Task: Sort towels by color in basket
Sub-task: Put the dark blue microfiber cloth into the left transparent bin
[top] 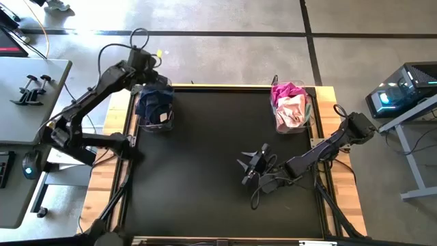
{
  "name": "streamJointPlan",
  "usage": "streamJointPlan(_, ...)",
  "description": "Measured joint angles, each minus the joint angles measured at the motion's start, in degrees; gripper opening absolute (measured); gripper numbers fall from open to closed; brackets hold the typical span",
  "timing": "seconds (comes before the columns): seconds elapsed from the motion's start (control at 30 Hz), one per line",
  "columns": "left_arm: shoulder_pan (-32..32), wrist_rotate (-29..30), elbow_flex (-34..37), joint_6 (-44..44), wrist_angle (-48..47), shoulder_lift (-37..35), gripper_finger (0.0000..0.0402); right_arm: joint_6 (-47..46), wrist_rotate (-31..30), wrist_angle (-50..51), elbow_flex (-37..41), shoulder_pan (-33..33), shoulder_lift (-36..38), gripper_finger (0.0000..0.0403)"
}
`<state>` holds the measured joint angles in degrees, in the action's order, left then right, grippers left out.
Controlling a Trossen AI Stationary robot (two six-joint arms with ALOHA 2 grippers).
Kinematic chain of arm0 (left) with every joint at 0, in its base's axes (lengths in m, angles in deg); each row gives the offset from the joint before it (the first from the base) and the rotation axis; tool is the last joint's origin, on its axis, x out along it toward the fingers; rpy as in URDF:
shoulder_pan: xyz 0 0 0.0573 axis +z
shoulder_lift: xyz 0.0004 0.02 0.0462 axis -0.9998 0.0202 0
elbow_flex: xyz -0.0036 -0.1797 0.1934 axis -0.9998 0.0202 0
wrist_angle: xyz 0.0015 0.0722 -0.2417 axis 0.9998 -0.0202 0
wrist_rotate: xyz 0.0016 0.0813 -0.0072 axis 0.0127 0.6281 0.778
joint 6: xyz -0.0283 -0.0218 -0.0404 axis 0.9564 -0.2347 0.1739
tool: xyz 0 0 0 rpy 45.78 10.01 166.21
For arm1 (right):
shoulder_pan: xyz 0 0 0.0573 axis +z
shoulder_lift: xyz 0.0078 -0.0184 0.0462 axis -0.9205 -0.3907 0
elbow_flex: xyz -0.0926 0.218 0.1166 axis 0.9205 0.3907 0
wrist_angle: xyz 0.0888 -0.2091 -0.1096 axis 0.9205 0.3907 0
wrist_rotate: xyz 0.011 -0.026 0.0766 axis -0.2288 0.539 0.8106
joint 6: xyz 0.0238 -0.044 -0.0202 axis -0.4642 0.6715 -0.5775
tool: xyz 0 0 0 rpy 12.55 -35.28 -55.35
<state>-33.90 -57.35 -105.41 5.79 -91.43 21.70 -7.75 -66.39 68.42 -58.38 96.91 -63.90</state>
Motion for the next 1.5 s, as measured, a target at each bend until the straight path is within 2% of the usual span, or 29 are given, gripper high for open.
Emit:
streamJointPlan(0.17,5.88,-5.79,0.17,0.62,0.27,8.75,0.0008,0.00,0.56,-0.26,0.00,0.02,0.00,0.0156)
streamJointPlan(0.27,7.01,-6.71,0.17,1.05,-1.36,13.76,0.0006,-0.41,1.01,-0.25,0.00,0.02,0.00,0.0156)
streamJointPlan(0.4,5.35,-7.09,0.17,1.06,-4.44,17.90,0.0003,-0.50,1.37,-0.22,0.00,0.02,0.00,0.0156)
streamJointPlan(0.6,2.20,-6.98,0.17,1.51,-5.74,20.03,0.0001,-0.02,1.39,-0.23,0.00,0.02,0.00,0.0156)
streamJointPlan(0.97,2.02,-6.95,0.17,0.29,-6.35,27.67,0.0000,0.44,1.37,-0.21,0.00,0.02,0.00,0.0156)
streamJointPlan(1.1,1.55,-7.41,0.17,-1.82,-8.05,26.47,0.0009,1.46,1.37,-0.20,0.00,0.01,0.00,0.0156)
streamJointPlan(1.23,0.80,-6.71,-0.92,-2.15,-13.77,22.48,0.0040,1.64,1.37,0.10,0.00,0.02,0.00,0.0156)
streamJointPlan(1.37,-0.29,-5.62,-3.63,1.12,-19.89,16.19,0.0072,1.64,1.37,0.22,0.00,0.01,0.00,0.0156)
streamJointPlan(1.5,-2.93,-5.76,-4.33,3.89,-23.61,8.75,0.0084,1.64,1.37,0.22,0.00,0.00,0.00,0.0156)
